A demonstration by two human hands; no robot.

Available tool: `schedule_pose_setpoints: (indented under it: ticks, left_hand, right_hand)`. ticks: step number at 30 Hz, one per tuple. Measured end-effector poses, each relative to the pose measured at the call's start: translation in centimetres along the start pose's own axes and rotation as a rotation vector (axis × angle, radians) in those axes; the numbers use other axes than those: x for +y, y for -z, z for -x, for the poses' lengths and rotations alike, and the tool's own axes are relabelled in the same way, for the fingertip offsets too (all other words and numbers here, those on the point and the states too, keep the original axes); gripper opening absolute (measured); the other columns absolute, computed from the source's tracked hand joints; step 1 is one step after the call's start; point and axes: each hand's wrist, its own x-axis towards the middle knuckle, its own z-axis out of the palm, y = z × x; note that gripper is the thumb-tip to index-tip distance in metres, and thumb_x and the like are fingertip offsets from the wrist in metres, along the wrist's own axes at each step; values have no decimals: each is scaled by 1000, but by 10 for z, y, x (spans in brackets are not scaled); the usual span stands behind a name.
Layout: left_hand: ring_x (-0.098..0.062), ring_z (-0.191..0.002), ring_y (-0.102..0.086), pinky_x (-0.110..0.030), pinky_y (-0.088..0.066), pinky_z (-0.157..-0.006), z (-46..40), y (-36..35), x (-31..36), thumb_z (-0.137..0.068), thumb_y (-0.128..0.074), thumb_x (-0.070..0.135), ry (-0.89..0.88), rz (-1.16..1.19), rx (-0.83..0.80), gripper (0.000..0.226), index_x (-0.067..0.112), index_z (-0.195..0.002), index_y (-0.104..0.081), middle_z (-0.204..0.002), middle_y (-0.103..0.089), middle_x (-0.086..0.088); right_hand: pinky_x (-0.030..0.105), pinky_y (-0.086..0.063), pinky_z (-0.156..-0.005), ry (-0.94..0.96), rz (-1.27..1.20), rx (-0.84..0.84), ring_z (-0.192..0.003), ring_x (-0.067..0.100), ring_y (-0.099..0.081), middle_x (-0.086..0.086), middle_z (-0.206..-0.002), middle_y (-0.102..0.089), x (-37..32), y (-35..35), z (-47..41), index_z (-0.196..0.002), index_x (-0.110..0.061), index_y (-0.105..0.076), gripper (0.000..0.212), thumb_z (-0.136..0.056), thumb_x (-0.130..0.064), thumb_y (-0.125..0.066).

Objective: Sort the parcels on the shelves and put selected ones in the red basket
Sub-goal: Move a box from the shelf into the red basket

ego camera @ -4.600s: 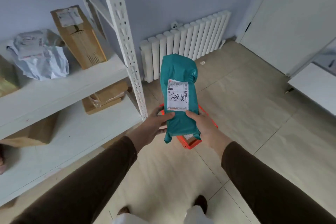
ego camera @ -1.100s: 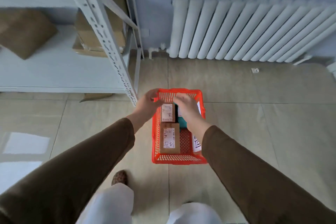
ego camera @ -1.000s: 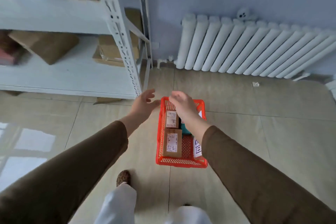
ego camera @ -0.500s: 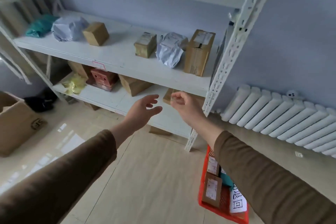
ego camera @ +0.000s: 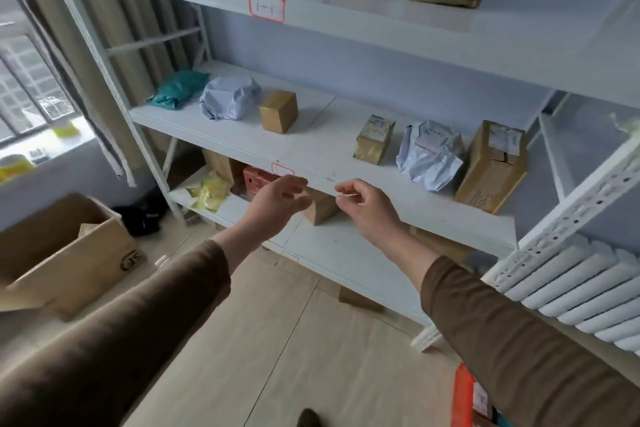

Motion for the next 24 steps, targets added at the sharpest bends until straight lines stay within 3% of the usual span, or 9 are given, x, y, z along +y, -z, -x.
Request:
schedule_pose_setpoints:
  ticks: [5,9,11,14,18,21,24]
  left_hand:
    - [-15,-114,-65,-28,-50,-95,-64,45,-31,-95,-72,29,20,15,-2,39,24,-132,-64,-126,-68,3]
    - [-17,-114,-63,-31,-51,-95,-133,89,-52,-96,-71,29,48,-25,12,39,23,-133,-63,-125,-65,2]
    - [-17,-115,-63,-34,-52,-97,-166,108,-63,-96,-71,30,82,-15,24,36,25,-131,-64,-124,-66,3]
    - [-18,-115,-65,-26,-49,-89,-211,130,-79,-96,-71,28,121,29,28,38,21,-133,-64,-126,-65,1]
    - [-21,-120,-62,-28,-47,-95,-268,147,-97,-98,-69,28,155,66,23,43,17,-139,-60,-131,-63,-2]
    - [-25,-124,-60,-33,-47,-100,-314,156,-110,-97,-70,29,169,99,15,49,15,-142,-57,-137,-61,-7]
    - [-27,-129,-56,-31,-42,-94,-359,165,-123,-97,-70,29,183,143,-38,59,12,-149,-49,-146,-55,-12]
  right_hand:
    - [32,-54,-86,8,-46,17,-110,13,-62,-7,-119,-66,-17,-39,-78,-121,-25,-67,23,-98,-27,-60]
    - [20,-46,-79,-17,-86,20,-113,12,-60,-4,-123,-66,-32,-71,-160,-128,-21,-65,29,-100,-27,-61]
    - [23,-46,-84,-53,-120,14,-114,14,-60,-2,-124,-65,-40,-85,-198,-130,-19,-64,32,-100,-27,-61]
    - [29,-47,-95,-124,-179,-4,-116,17,-60,0,-125,-64,-52,-104,-248,-134,-17,-61,34,-101,-26,-60]
    - [33,-46,-104,-216,-264,-28,-123,20,-60,5,-136,-64,-56,-128,-305,-141,-14,-56,42,-100,-25,-62]
    - [33,-42,-107,-269,-285,-23,-131,22,-56,6,-145,-58,-60,-143,-344,-150,-11,-48,52,-102,-25,-60]
    - [35,-41,-109,-335,-320,32,-137,23,-51,7,-152,-52,-65,-161,-381,-154,-10,-41,57,-102,-27,-59]
